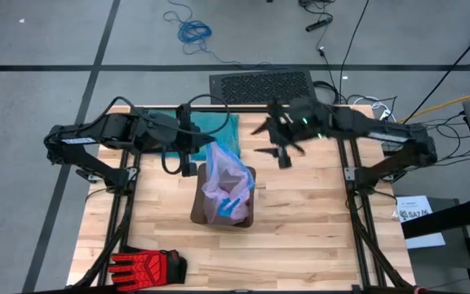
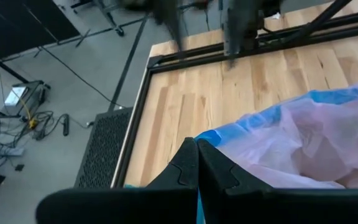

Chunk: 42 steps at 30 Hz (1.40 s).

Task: Place trash/remove bag and relplace
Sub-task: Remove the trash bag from the trash bin and put it on the top right of the table

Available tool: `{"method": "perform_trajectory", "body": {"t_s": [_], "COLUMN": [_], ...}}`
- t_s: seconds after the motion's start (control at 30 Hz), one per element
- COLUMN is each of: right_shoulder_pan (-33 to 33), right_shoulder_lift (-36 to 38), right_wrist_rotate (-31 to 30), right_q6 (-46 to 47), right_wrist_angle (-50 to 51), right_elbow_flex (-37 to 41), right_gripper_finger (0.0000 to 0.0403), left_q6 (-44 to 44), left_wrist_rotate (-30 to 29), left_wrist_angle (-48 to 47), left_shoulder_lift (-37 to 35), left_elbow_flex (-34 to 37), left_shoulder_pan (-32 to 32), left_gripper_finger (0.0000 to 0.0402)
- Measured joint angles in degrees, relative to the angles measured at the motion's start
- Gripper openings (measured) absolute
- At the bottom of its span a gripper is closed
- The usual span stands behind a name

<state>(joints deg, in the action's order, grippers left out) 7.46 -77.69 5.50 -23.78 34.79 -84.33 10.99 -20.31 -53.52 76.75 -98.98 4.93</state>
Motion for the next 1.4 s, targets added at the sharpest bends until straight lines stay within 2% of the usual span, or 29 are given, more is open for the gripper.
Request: {"method": "perform_trajectory", "body": {"t_s": [0.13, 0.23, 0.37, 0.43, 0.6, 0.7, 0.77, 0.87, 1.0, 1.1, 1.27, 1.4], "right_shoulder_pan": [8.01, 10.62, 10.84, 10.8, 10.35, 9.08, 7.76, 5.59, 2.62, 0.68, -0.86, -0.82], "right_shoulder_lift": [-4.86, -9.71, -16.7, -19.75, -25.34, -27.03, -27.37, -27.37, -27.39, -27.37, -27.35, -27.36], "right_wrist_rotate": [18.37, 31.13, 37.85, 43.17, 56.54, 61.8, 62.46, 61.68, 55.85, 50.54, 45.9, 39.84], "right_q6": [-2.12, -0.62, 0.15, 1.43, 11.58, 18.74, 21.38, 20.51, 19.49, 17.22, 15.44, 14.02], "right_wrist_angle": [-6.08, -11.65, -19.79, -24.87, -39.54, -47.79, -50.76, -51.48, -52.97, -53.0, -51.39, -43.2], "right_elbow_flex": [0.28, 0.28, 0.3, 0.34, 0.34, 0.36, 0.34, 0.34, 0.34, 0.34, 0.34, 0.34], "right_gripper_finger": [0.0217, 0.0217, 0.0217, 0.0217, 0.0217, 0.0217, 0.0217, 0.0216, 0.0194, 0.0147, 0.0025, 0.001], "left_q6": [0.18, 0.94, 1.42, 1.41, 0.93, 0.91, 0.91, 0.91, 1.29, 1.39, 1.39, 1.62], "left_wrist_rotate": [-2.01, -2.31, -2.34, -2.34, -2.34, -2.32, -2.32, -2.32, -2.32, -2.28, -2.26, -2.48], "left_wrist_angle": [0.02, 0.08, 0.2, 0.44, 0.42, 0.41, 0.42, 0.53, 2.45, 3.26, 3.56, 3.85], "left_shoulder_lift": [0.0, 0.0, 0.0, 0.0, 0.0, 0.02, 0.11, 0.15, 0.54, 0.63, 0.61, 0.61], "left_elbow_flex": [0.0, 0.0, 0.0, 0.0, 0.0, 0.0, 0.0, 0.0, 0.0, 0.0, 0.0, 0.0], "left_shoulder_pan": [1.78, 2.86, 3.74, 3.83, 4.11, 4.11, 4.11, 4.11, 4.11, 4.11, 4.13, 4.76], "left_gripper_finger": [0.0, 0.0, 0.0, 0.0, 0.0, 0.0, 0.0, 0.0, 0.0, 0.0, 0.0, 0.0]}}
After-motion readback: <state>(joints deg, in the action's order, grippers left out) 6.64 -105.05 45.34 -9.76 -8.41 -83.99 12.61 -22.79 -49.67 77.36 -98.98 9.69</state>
